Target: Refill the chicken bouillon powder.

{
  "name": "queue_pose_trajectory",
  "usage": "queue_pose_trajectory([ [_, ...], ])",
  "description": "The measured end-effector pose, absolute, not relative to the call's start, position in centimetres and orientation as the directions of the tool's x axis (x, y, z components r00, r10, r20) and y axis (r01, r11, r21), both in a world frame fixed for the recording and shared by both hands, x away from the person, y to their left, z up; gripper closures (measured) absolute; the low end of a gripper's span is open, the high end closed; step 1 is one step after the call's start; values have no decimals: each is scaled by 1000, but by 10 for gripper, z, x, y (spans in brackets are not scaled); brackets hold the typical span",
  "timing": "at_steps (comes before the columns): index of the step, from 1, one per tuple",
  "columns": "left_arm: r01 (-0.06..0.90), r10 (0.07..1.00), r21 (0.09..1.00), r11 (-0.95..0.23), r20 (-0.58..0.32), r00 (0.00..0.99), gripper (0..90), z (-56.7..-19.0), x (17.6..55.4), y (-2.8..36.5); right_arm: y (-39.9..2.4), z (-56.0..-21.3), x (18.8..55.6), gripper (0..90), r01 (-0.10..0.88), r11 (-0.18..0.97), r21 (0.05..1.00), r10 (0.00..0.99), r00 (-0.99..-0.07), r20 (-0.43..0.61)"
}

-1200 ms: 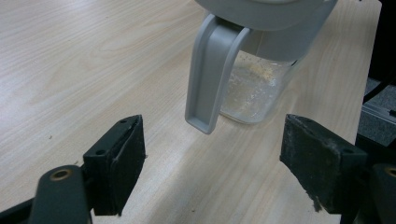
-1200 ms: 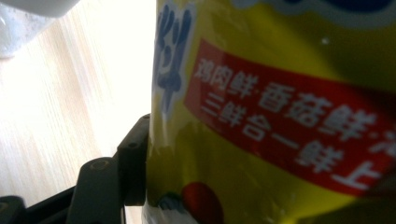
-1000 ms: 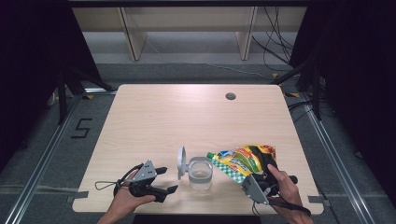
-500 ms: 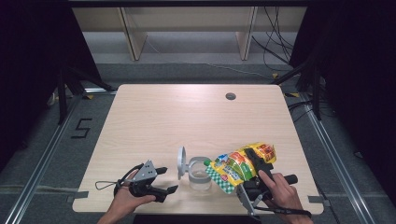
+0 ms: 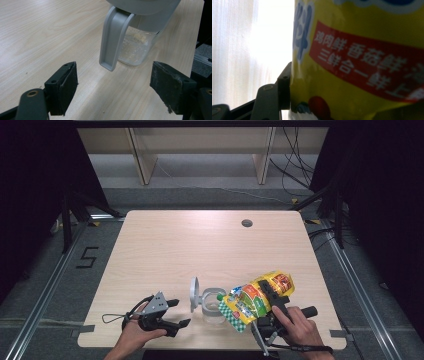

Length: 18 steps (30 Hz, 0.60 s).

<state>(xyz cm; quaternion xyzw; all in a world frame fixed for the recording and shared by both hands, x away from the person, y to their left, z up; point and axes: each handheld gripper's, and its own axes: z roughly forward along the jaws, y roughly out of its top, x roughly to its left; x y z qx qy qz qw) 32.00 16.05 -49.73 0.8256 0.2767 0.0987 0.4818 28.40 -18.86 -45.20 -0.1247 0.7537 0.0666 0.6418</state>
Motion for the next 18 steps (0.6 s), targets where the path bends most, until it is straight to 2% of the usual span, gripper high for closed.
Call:
queue_pose_trajectory([
  [3,354,550,849,-394,-91,830,214,-497,321,161,-188,-456,284,398,-273,961,-31,-72,-139,-988],
  [4,354,550,849,-392,-93,830,215,-497,321,161,-188,-455,284,398,-278,959,-61,-102,-136,-985],
  [5,354,550,849,-393,-92,830,214,-497,321,161,-186,-453,284,398,-292,946,-140,-177,-106,-978],
  [10,354,546,844,-403,-89,833,214,-497,321,160,-185,-458,284,399,-280,952,-127,-162,-104,-981],
  [11,355,548,846,-399,-91,832,214,-497,320,160,-184,-455,285,402,-306,939,-155,-184,-66,-981],
  [12,355,548,846,-399,-91,832,214,-497,320,160,-184,-455,285,402,-306,939,-155,-184,-66,-981],
  [13,351,545,846,-402,-87,834,214,-497,321,161,-182,-451,285,409,-307,928,-212,-241,-57,-969],
  [18,350,543,848,-399,-89,835,215,-497,321,161,-182,-454,286,414,-299,932,-204,-233,-63,-971],
])
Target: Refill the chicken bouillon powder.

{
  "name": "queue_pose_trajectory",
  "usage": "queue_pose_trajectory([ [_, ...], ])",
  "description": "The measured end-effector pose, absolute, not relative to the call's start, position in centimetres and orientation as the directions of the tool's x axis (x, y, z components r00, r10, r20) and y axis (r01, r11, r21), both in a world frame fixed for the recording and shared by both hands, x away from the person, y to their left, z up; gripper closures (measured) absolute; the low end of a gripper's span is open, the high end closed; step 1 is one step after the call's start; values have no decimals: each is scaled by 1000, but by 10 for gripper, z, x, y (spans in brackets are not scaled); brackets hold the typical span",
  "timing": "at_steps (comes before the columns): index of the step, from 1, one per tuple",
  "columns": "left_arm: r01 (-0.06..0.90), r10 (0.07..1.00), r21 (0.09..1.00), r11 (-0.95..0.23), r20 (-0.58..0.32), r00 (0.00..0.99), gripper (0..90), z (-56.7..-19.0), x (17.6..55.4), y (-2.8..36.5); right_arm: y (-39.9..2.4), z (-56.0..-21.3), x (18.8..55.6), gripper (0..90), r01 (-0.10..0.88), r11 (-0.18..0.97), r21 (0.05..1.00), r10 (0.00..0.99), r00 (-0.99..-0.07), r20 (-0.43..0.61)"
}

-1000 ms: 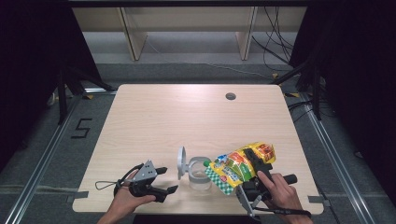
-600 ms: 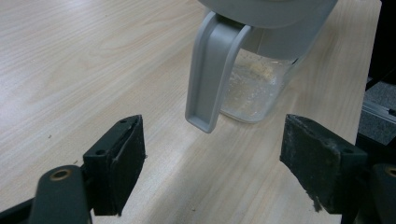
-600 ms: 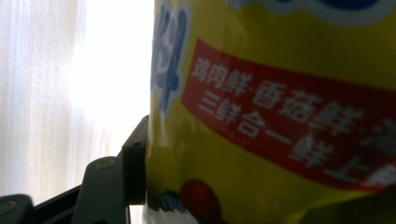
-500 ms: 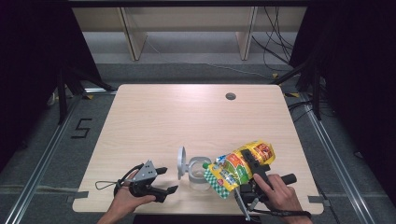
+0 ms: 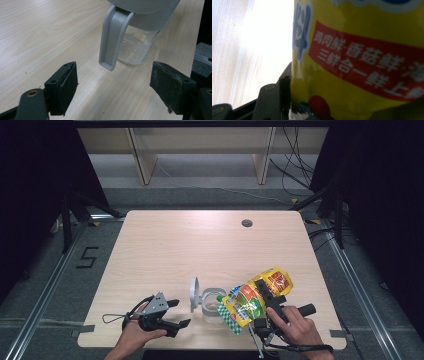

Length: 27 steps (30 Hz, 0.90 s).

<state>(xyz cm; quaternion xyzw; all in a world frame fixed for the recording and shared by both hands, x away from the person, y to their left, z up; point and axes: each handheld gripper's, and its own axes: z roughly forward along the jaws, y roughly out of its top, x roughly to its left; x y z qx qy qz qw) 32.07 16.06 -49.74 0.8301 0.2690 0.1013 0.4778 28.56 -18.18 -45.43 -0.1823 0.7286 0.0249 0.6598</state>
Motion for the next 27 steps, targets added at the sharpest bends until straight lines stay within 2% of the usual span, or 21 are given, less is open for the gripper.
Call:
queue_pose_trajectory([
  [2,351,544,844,-404,-87,834,215,-497,321,161,-182,-454,286,414,-296,932,-208,-236,-63,-970],
  [4,372,556,842,-390,-107,824,214,-497,319,160,-182,-454,286,415,-312,924,-222,-236,-10,-972],
  [8,352,541,848,-397,-94,836,214,-497,321,161,-182,-455,286,415,-308,924,-226,-241,-9,-971],
  [10,351,541,848,-397,-93,836,215,-497,321,161,-184,-459,286,415,-288,938,-194,-217,-51,-975],
  [23,351,541,849,-395,-94,836,215,-497,321,161,-183,-455,286,415,-292,927,-237,-258,-37,-965],
  [25,351,541,848,-396,-93,836,215,-497,321,161,-182,-453,284,415,-298,914,-276,-280,29,-959],
  [27,350,547,850,-394,-89,833,215,-498,321,161,-181,-450,284,415,-304,907,-290,-292,42,-956],
])
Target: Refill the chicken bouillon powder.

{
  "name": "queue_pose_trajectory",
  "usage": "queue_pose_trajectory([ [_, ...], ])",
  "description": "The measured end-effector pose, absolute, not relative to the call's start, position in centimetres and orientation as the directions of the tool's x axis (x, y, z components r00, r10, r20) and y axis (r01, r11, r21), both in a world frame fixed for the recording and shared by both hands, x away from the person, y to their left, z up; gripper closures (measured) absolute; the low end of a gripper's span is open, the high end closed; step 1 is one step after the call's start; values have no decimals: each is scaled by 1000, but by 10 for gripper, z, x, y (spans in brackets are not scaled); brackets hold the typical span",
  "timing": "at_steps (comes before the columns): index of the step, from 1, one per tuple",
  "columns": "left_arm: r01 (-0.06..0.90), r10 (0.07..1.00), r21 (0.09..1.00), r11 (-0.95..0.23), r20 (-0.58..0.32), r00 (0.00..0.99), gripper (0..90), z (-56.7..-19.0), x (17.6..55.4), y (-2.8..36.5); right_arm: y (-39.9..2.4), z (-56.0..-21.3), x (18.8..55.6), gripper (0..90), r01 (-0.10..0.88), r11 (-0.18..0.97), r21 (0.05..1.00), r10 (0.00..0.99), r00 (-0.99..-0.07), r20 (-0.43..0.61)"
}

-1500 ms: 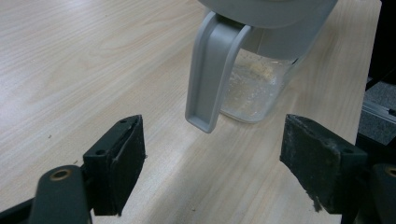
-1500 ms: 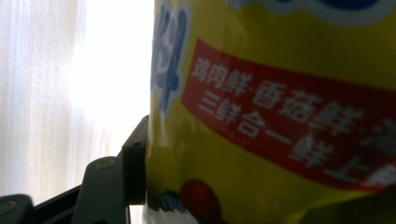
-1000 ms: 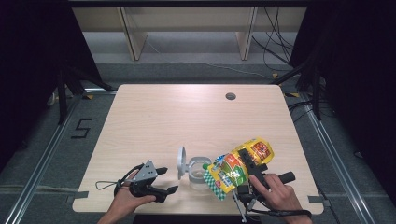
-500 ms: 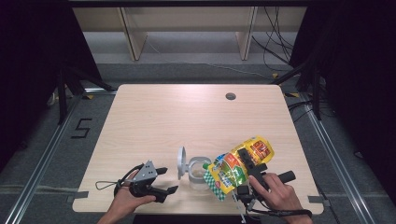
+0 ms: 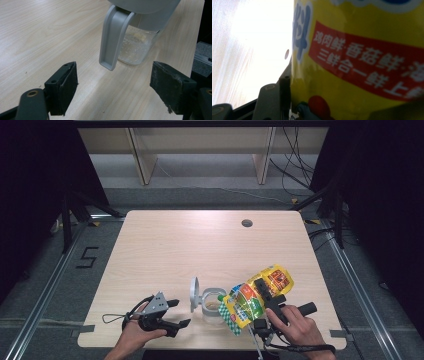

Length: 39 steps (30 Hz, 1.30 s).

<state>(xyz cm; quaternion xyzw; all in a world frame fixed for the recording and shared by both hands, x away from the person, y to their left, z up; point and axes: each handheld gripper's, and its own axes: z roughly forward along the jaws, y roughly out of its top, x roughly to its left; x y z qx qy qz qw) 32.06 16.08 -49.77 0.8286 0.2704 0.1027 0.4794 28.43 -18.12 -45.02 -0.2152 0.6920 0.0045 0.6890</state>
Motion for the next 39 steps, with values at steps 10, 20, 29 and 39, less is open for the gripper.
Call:
queue_pose_trajectory([
  [10,351,542,850,-394,-94,835,215,-498,321,161,-182,-453,285,416,-300,911,-283,-291,21,-957],
  [20,350,543,850,-394,-92,835,214,-497,321,161,-180,-448,284,416,-316,896,-313,-314,48,-948],
  [29,365,552,845,-391,-102,828,215,-497,320,161,-179,-444,282,416,-272,893,-358,-363,33,-931],
  [39,367,552,849,-380,-110,826,215,-497,319,160,-176,-441,281,416,-259,885,-386,-400,0,-917],
])
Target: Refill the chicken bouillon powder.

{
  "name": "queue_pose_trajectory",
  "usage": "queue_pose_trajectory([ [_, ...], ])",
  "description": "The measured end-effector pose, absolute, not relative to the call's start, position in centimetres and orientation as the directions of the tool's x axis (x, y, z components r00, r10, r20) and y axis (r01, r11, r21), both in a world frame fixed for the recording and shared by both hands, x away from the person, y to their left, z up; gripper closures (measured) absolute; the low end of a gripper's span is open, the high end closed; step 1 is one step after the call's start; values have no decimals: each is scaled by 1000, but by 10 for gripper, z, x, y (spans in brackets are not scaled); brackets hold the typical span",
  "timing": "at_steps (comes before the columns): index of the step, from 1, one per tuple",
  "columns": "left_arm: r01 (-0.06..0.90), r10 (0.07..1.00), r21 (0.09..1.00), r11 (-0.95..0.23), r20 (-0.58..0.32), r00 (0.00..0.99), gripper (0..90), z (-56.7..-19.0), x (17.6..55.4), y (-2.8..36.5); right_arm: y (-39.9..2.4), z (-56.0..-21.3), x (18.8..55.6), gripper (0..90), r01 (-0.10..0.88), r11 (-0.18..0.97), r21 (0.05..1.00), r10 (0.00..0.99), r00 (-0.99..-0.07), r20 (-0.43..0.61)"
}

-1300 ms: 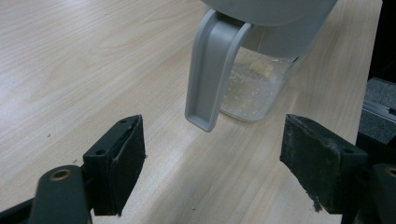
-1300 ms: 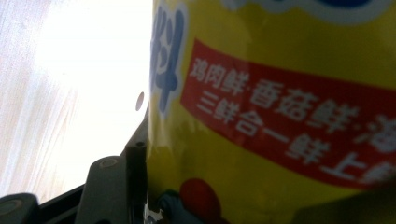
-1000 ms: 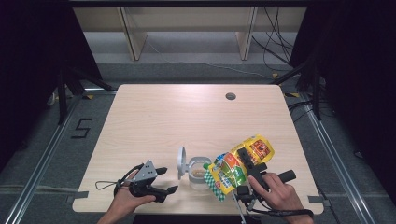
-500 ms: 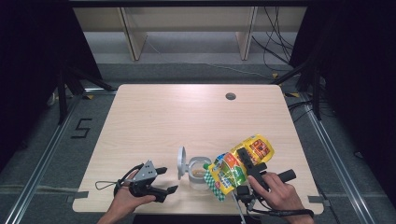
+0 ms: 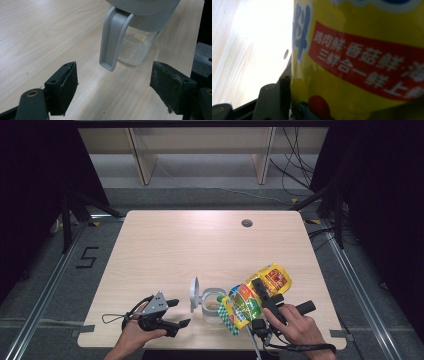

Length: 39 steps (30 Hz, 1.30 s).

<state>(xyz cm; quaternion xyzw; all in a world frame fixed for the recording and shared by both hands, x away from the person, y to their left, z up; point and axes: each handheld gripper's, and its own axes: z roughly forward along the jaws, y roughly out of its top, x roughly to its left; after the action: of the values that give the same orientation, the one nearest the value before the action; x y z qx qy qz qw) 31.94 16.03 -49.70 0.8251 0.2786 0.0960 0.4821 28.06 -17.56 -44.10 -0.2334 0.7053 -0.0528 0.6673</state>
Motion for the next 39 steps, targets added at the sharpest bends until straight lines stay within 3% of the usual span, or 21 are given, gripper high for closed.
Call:
queue_pose_trajectory([
  [2,369,552,848,-380,-112,826,215,-497,319,160,-176,-442,282,417,-280,878,-388,-391,45,-919],
  [33,353,543,848,-394,-95,834,214,-496,320,161,-178,-443,281,423,-274,886,-375,-376,51,-925],
  [39,352,543,850,-393,-94,834,214,-496,320,161,-178,-440,281,423,-280,869,-408,-410,55,-911],
])
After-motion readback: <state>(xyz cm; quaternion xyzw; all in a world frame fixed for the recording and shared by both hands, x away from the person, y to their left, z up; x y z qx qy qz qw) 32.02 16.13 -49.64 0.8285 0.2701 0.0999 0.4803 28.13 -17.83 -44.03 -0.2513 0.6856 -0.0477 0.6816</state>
